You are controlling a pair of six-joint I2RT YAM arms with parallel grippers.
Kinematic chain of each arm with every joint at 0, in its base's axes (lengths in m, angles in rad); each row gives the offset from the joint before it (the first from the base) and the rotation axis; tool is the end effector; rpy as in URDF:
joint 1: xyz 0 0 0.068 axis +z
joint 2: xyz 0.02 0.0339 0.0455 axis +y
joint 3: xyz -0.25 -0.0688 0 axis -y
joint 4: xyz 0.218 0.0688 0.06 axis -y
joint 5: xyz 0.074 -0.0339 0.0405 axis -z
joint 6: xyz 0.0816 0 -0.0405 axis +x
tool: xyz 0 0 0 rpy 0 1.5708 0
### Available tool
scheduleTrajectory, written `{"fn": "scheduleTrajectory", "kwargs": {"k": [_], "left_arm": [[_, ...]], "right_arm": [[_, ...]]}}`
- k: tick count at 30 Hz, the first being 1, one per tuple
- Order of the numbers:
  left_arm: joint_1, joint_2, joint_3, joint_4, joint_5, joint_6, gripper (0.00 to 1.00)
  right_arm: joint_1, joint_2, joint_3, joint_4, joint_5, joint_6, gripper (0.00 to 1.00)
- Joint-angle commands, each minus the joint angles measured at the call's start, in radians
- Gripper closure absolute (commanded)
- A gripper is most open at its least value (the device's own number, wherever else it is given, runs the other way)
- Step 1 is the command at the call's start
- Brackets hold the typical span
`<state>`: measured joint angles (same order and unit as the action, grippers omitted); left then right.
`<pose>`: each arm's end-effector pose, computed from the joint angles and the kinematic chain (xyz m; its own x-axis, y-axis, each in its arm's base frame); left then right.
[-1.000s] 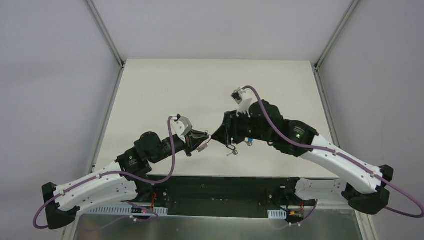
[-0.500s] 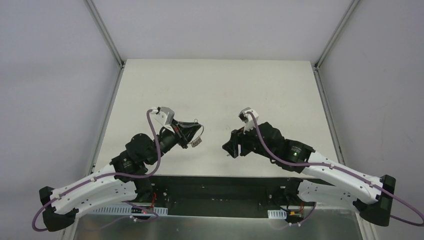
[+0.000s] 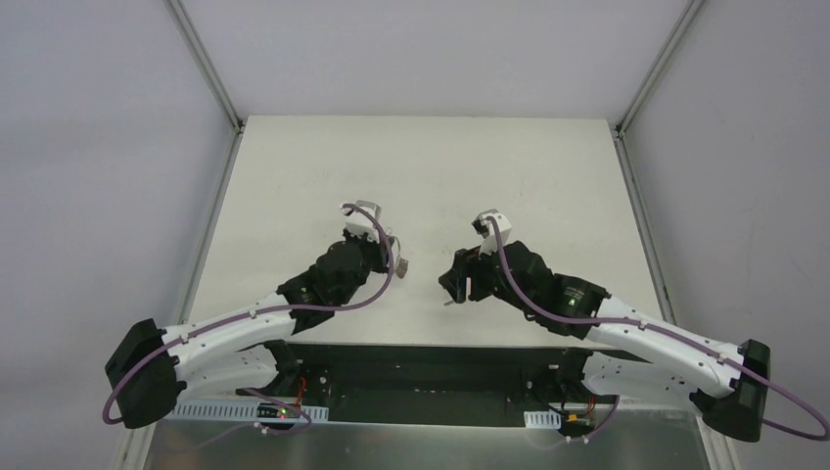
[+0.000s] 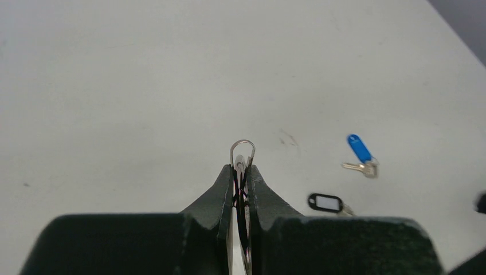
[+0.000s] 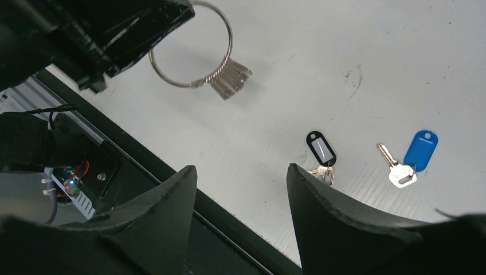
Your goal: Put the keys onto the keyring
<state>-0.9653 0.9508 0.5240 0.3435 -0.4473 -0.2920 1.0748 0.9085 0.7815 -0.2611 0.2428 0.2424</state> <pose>0.1685 -0.1814 0.2691 -0.1881 -0.1842 -0.9647 0.4614 0.8505 -0.2524 0.1276 0.1946 0.2846 -0.3543 -0.1652 -0.9204 -0.6827 0.7183 0.1339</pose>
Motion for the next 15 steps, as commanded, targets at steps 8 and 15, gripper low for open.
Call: {"fn": "scheduleTrajectory", "kwargs": {"k": [8, 15], "left_arm": [[0.219, 0.230, 0.060, 0.029, -0.239, 0.154, 1.00], [0.161, 0.557, 0.226, -0.073, -0.034, 0.034, 0.83]], "right_arm": [[0.002, -0.041, -0.039, 0.049, 0.010, 0.030, 0.38], [0.001, -0.040, -0.060, 0.057, 0.021, 0.023, 0.37]]}}
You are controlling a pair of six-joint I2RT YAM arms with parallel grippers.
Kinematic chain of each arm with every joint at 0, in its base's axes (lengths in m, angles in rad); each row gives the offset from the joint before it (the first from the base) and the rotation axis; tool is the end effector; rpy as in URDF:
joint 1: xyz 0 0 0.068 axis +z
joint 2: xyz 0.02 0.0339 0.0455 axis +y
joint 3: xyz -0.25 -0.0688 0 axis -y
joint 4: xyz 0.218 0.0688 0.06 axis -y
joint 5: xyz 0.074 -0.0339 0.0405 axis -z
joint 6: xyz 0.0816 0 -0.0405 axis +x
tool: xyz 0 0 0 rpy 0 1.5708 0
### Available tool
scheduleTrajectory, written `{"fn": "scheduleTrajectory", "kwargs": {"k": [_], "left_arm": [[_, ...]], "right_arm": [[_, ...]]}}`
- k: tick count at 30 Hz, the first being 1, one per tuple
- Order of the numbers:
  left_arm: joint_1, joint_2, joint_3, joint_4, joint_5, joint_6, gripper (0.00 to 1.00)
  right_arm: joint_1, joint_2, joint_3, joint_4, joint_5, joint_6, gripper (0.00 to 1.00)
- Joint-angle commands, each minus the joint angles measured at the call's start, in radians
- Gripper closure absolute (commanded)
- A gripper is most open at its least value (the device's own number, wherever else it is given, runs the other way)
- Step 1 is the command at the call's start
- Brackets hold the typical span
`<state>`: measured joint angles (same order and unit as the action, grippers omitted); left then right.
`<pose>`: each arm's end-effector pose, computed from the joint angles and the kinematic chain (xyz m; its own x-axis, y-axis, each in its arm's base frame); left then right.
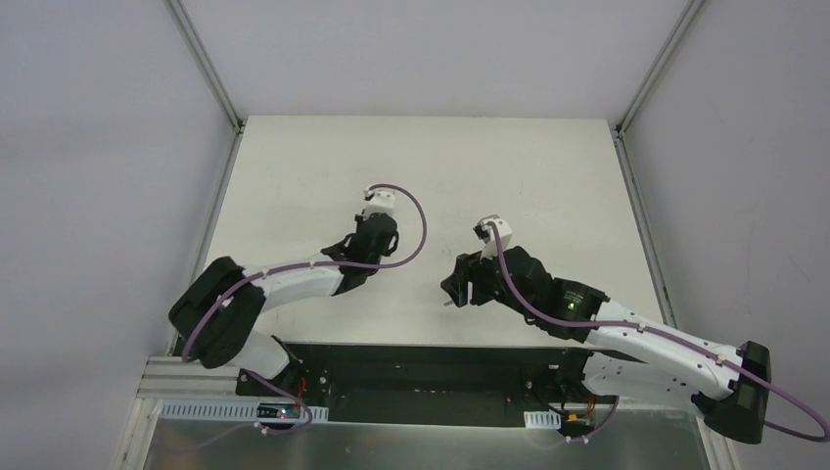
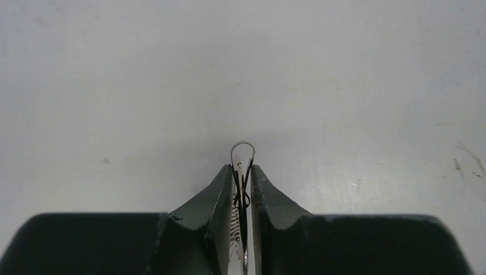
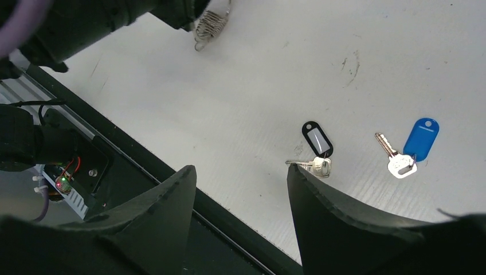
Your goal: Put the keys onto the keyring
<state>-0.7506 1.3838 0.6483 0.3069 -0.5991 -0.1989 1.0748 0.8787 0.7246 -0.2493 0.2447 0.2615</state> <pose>0.2537 -0.1737 0.1986 -0.3351 0.0894 -0.9379 0.1245 0.9910 0.0500 0.1249 0.1893 0.2717 -0.3737 -0.1635 -0.9130 -0.6736 0.7246 0.1459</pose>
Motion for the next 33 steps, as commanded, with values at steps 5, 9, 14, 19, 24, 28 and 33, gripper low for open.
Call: {"fn": "scheduleTrajectory", "kwargs": {"k": [5, 9, 14, 19, 24, 28, 33], "left_arm": [[-0.222, 0.266, 0.268, 0.023, 0.186, 0.073, 0.60], [-0.230, 0.188, 0.286, 0.048, 0.159, 0.091, 0.01], [-0.230, -0.007, 0.250, -0.014, 0.053, 0.102, 0.01], [-0.230, -0.207, 0.215, -0.198, -0.045, 0.076, 0.01], [-0.230, -0.450, 0.150, -0.357, -0.119, 0.044, 0.01], [-0.230, -0.650, 0.095, -0.477, -0.143, 0.002, 0.01], [-0.230, -0.857, 0.037, -0.575, -0.114, -0.093, 0.01]], "right_arm": [[0.001, -0.005, -0.001, 0.045, 0.026, -0.005, 0.36], [0.002, 0.011, 0.016, 0.007, 0.024, 0.012, 0.35], [-0.001, 0.061, 0.011, 0.052, -0.010, 0.044, 0.34], [-0.004, 0.190, 0.052, 0.141, -0.076, 0.110, 0.35], [-0.006, 0.393, 0.131, 0.218, -0.137, 0.156, 0.42], [-0.018, 0.534, 0.190, 0.305, -0.131, 0.200, 0.49], [-0.037, 0.728, 0.288, 0.400, -0.206, 0.286, 0.57]]}}
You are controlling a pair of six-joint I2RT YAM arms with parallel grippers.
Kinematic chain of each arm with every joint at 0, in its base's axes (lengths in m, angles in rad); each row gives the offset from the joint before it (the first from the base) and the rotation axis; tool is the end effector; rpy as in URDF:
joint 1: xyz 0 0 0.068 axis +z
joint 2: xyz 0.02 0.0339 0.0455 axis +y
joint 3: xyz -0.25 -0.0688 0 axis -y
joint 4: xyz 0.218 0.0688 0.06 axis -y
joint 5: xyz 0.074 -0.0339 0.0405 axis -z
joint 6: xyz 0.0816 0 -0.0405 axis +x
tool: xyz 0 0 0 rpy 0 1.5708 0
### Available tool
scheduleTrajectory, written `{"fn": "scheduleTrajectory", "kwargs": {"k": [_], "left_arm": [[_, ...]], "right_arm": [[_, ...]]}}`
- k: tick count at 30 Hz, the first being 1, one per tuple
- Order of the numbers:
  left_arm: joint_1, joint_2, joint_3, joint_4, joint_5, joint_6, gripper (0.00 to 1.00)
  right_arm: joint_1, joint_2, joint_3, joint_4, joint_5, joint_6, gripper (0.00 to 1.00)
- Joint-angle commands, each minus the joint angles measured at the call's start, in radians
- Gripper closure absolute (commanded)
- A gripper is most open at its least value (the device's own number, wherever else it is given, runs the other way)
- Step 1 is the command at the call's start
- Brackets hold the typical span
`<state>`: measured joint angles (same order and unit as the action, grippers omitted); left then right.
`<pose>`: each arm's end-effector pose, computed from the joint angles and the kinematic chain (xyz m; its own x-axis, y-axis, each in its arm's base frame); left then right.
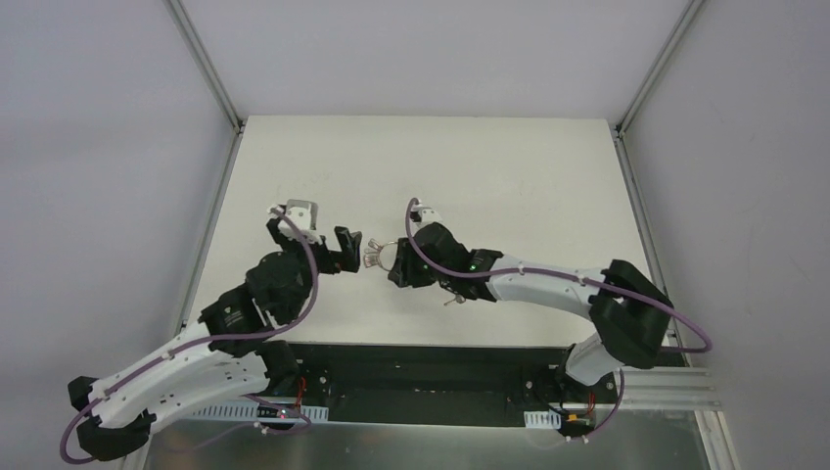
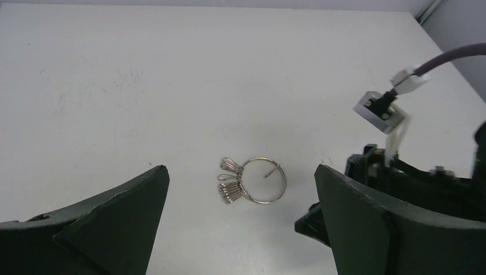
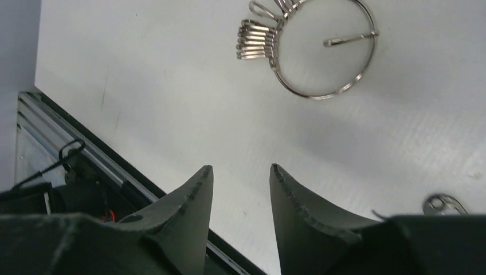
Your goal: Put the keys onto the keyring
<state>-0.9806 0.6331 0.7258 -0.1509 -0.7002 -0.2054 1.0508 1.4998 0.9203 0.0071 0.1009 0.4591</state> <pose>0.1361 -0.1088 0.3334 -0.0883 -0.1485 -0.9850 0.2649 0.9497 -0.1669 0.1800 0.2979 0.2096 -0.6052 -0.1698 -0.7777 -0.6170 0.7173 0.3236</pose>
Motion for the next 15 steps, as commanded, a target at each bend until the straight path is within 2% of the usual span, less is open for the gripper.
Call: {"fn": "scheduleTrajectory", "kwargs": {"k": [1, 5, 9, 15], "left_arm": [[0.000, -0.130, -0.050, -0.129, -0.011, -0.095, 0.01], [0.000, -0.171, -0.058, -0.175, -0.012, -0.108, 0.01], [-0.001, -0.177, -0.066, -0.185, -0.007, -0.117, 0.01], [0.000, -0.169, -0.066, -0.185, 0.001, -0.111, 0.01]], "right_arm": [[-0.012, 0.146, 0.110, 0.166, -0.077, 0.105, 0.59], [-0.014, 0.291, 0.180, 0.243, -0.076, 0.151, 0.73], [-0.016, 0.372, 0.216, 0.311, 0.040, 0.157, 0.88], [-0.029, 0.498, 0.350, 0.313, 0.083, 0.142, 0.98]]}}
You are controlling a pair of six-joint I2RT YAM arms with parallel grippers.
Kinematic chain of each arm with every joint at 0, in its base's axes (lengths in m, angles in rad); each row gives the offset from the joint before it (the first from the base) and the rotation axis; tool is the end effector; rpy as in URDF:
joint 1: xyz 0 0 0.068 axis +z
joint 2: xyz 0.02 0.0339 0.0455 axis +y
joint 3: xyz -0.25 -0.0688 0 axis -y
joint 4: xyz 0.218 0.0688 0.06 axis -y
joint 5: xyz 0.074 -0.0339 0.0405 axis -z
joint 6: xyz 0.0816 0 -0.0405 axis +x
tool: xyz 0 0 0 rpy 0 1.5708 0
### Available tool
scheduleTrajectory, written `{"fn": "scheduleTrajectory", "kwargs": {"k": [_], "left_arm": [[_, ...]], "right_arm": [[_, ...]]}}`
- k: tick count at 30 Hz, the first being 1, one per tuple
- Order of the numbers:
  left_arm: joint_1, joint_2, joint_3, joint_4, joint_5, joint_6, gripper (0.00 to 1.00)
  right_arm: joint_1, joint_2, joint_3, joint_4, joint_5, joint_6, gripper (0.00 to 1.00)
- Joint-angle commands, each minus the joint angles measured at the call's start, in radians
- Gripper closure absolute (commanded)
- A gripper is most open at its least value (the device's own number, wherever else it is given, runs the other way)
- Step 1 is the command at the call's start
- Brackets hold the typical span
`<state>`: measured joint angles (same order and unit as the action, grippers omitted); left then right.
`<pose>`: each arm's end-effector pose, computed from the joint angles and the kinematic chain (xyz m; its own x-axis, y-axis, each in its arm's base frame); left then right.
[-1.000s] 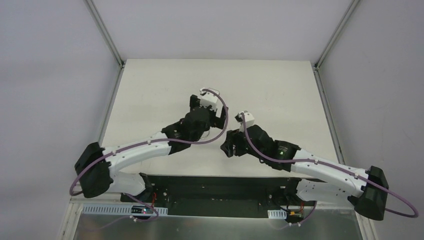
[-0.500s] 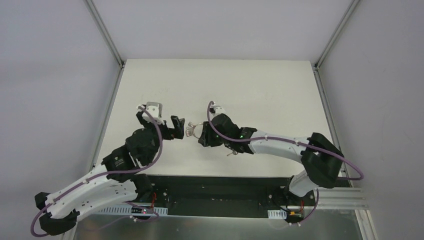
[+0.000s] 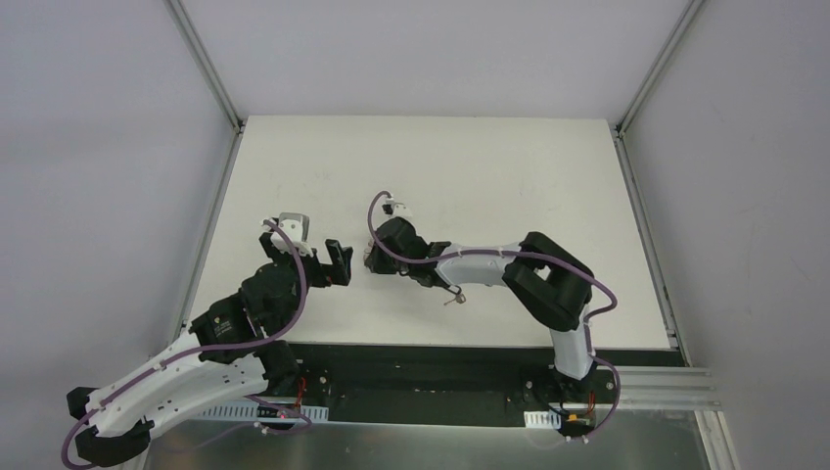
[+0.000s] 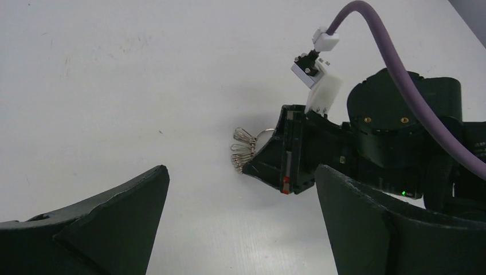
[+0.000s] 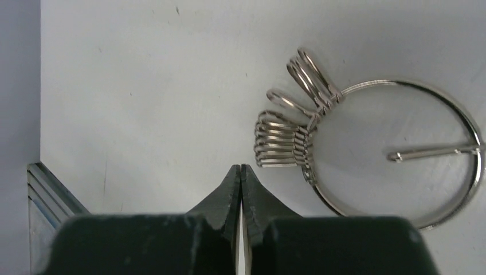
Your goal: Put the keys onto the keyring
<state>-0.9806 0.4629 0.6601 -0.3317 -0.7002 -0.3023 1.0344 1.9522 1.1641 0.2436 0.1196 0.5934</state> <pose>0.1180 -0.0817 0.3084 -0.1546 -0.1783 -0.9718 0.2451 0.9459 -0.2125 0.2342 0.3749 0.1530 -0.6675 -0.0363 -0.7437 -0.5163 0.7424 0.4271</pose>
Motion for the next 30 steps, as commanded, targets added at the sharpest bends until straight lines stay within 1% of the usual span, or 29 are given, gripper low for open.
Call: {"fn": "scheduleTrajectory", "kwargs": {"k": [1, 6, 11, 16, 19, 21, 25, 27, 30], "left_arm": [[0.000, -0.002, 0.000, -0.004, 0.000, -0.013, 0.01], [0.000, -0.010, -0.011, -0.004, -0.002, -0.014, 0.01], [0.000, 0.005, -0.011, -0.001, -0.004, -0.017, 0.01], [0.000, 0.039, -0.016, 0.019, 0.003, -0.017, 0.01], [-0.001, 0.048, -0.023, 0.035, 0.009, -0.016, 0.01], [0.000, 0.048, -0.028, 0.044, 0.012, -0.015, 0.01], [0.000, 0.040, -0.027, 0.055, 0.023, -0.010, 0.01], [0.000, 0.035, -0.029, 0.059, 0.026, -0.008, 0.01], [0.000, 0.030, -0.035, 0.074, 0.039, -0.010, 0.01]], "right_arm": [[-0.016, 0.061, 0.121, 0.078, 0.071, 0.007, 0.99], [-0.029, 0.112, 0.158, 0.076, 0.099, -0.001, 1.00], [-0.029, 0.117, 0.121, 0.044, 0.128, -0.022, 1.00], [-0.013, 0.105, 0.058, -0.007, 0.073, -0.044, 1.00], [0.004, 0.066, -0.012, -0.056, 0.015, -0.073, 1.00], [0.015, 0.017, -0.083, -0.106, -0.014, -0.095, 1.00], [0.019, -0.139, -0.200, -0.301, -0.026, -0.124, 1.00], [0.017, -0.249, -0.266, -0.398, -0.003, -0.127, 1.00], [-0.003, -0.488, -0.341, -0.515, 0.042, -0.117, 1.00]]}}
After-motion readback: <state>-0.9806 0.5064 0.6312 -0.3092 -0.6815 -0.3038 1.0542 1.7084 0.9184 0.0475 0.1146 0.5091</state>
